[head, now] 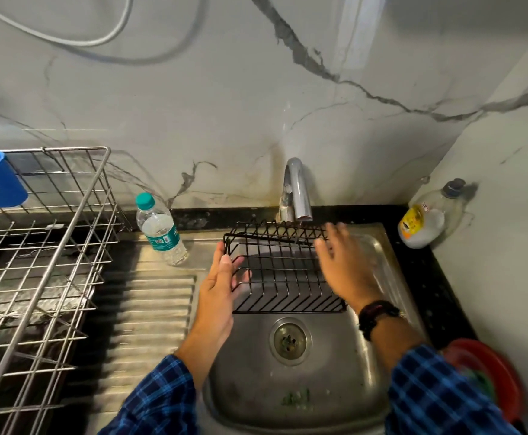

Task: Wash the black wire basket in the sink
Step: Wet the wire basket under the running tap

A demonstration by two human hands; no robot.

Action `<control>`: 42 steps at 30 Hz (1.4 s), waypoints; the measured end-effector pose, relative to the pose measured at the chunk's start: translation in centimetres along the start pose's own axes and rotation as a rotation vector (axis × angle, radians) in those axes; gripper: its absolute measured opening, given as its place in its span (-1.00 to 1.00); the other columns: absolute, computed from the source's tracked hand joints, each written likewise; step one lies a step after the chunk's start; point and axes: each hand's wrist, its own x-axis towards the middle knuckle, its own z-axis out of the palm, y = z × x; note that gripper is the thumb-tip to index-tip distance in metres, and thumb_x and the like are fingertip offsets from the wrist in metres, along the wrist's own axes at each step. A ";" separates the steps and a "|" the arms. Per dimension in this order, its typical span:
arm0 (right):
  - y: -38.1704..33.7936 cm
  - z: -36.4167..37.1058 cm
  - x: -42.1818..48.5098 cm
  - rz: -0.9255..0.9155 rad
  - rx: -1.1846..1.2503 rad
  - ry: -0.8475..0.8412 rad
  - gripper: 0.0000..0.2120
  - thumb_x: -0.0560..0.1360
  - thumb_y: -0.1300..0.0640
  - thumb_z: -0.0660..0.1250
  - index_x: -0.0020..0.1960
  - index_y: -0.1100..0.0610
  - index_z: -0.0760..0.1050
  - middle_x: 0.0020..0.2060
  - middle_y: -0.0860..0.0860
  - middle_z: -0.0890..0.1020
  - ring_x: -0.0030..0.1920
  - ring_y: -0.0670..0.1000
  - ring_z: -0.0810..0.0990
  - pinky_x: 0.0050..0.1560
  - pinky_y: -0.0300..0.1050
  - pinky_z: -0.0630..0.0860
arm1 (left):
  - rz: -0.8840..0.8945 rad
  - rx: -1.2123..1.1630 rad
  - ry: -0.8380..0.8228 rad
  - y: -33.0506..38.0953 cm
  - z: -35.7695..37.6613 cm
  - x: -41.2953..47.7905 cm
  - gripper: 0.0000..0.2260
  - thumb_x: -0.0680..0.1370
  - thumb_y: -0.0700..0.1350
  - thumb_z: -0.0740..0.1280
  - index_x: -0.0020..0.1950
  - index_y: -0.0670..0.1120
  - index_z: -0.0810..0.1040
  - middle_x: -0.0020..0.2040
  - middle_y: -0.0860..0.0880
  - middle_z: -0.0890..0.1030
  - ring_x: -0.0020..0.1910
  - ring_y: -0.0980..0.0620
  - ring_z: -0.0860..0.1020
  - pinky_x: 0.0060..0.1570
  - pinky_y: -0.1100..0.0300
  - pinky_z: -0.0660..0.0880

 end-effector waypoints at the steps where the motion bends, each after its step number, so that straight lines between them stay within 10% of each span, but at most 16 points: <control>1: 0.8 -0.5 0.1 0.124 0.109 -0.005 -0.26 0.53 -0.46 -0.09 0.50 -0.02 0.31 0.45 0.11 0.41 0.41 0.13 0.43 0.38 0.23 0.37 | -0.015 -0.003 -0.002 0.0 -0.3 0.1 -0.59 0.70 0.01 0.12 0.57 0.14 0.27 0.32 -0.14 0.57 0.17 -0.03 0.61 0.08 0.18 0.61; 3: 1.1 -1.1 0.2 0.287 0.373 -0.043 -0.08 0.35 -0.64 -0.05 0.16 0.12 0.55 0.04 0.11 0.63 0.04 0.09 0.63 0.04 0.10 0.55 | -0.040 0.002 -0.007 0.0 -0.7 0.2 -0.60 0.70 0.02 0.11 0.57 0.15 0.27 0.31 -0.10 0.58 0.17 0.00 0.62 -0.01 0.28 0.60; 5: 0.4 -1.8 0.1 0.329 0.449 -0.042 -0.08 0.35 -0.62 0.03 0.26 0.13 0.49 0.05 0.07 0.60 0.09 0.12 0.62 0.04 0.05 0.57 | -0.026 0.067 -0.009 -0.1 -1.2 0.7 -0.60 0.71 0.04 0.08 0.56 0.18 0.26 0.32 -0.07 0.58 0.26 0.02 0.59 0.08 0.27 0.57; 9: -0.5 -2.4 -0.9 0.201 0.605 0.178 -0.68 0.61 -0.15 0.24 0.21 0.05 0.47 -0.03 0.00 0.61 -0.09 -0.09 0.55 -0.24 -0.23 0.37 | -0.070 0.278 -0.052 1.9 -1.9 1.4 -0.66 0.73 0.05 0.00 0.45 0.17 0.42 0.16 0.14 0.67 0.23 0.22 0.58 0.26 0.29 0.44; 14: -0.4 -1.3 -2.9 -0.003 0.687 0.314 -0.85 0.65 0.01 0.22 -0.06 0.01 0.48 -0.30 -0.06 0.49 -0.31 -0.20 0.46 -0.27 -0.41 0.39 | -0.390 0.121 0.041 5.8 -0.4 2.5 -0.47 0.67 0.24 -0.01 0.33 -0.10 0.50 0.38 -0.10 0.50 0.12 -0.03 0.54 0.18 -0.02 0.42; 20: -1.0 -1.0 -2.6 0.210 0.907 0.372 -0.60 0.67 -0.13 0.07 0.31 0.17 0.32 0.06 -0.02 0.48 0.03 -0.18 0.49 0.08 -0.22 0.38 | -0.342 0.134 0.067 5.9 1.8 1.9 -0.16 0.30 0.52 0.36 0.32 -0.08 0.53 0.31 -0.11 0.60 0.24 -0.09 0.57 0.25 -0.14 0.50; 25: -3.4 -2.1 -1.4 0.323 0.417 0.306 -0.39 0.63 -0.18 0.14 0.58 0.08 0.15 0.54 0.19 0.22 0.50 0.25 0.27 0.38 0.09 0.33 | -0.231 0.216 0.111 3.1 2.2 2.7 -0.17 0.13 0.57 0.43 0.10 -0.04 0.67 0.09 -0.06 0.71 0.16 -0.14 0.64 0.21 -0.19 0.53; 30: -8.1 -0.3 -2.4 0.161 -0.203 0.216 -0.33 0.58 -0.34 -0.08 0.59 -0.05 0.03 0.61 0.16 -0.13 0.43 0.64 -0.14 0.39 0.61 -0.10 | -0.205 0.200 0.092 2.6 3.1 1.6 -0.22 0.22 0.58 0.37 0.07 -0.05 0.69 0.02 -0.10 0.73 0.08 -0.16 0.68 0.12 -0.22 0.59; 35: -10.6 2.1 -5.3 -0.131 -0.325 0.185 -0.44 0.63 -0.22 -0.07 0.58 -0.09 0.16 0.61 0.10 0.08 0.54 0.41 -0.25 0.35 0.61 -0.23 | -0.155 0.149 0.054 2.4 3.8 -0.4 -0.43 0.52 0.35 0.28 -0.08 -0.17 0.70 -0.24 -0.09 0.72 -0.24 -0.03 0.68 -0.33 0.18 0.56; 42: -4.9 -1.2 -3.5 -0.387 -0.387 0.137 -0.40 0.61 -0.30 -0.15 0.57 -0.10 0.16 0.59 0.01 0.18 0.60 0.10 0.08 0.51 0.39 -0.13 | -0.025 0.132 0.061 2.8 3.1 0.3 -0.47 0.40 0.37 0.42 0.04 -0.06 0.71 0.01 -0.10 0.74 0.05 -0.10 0.70 0.15 -0.15 0.59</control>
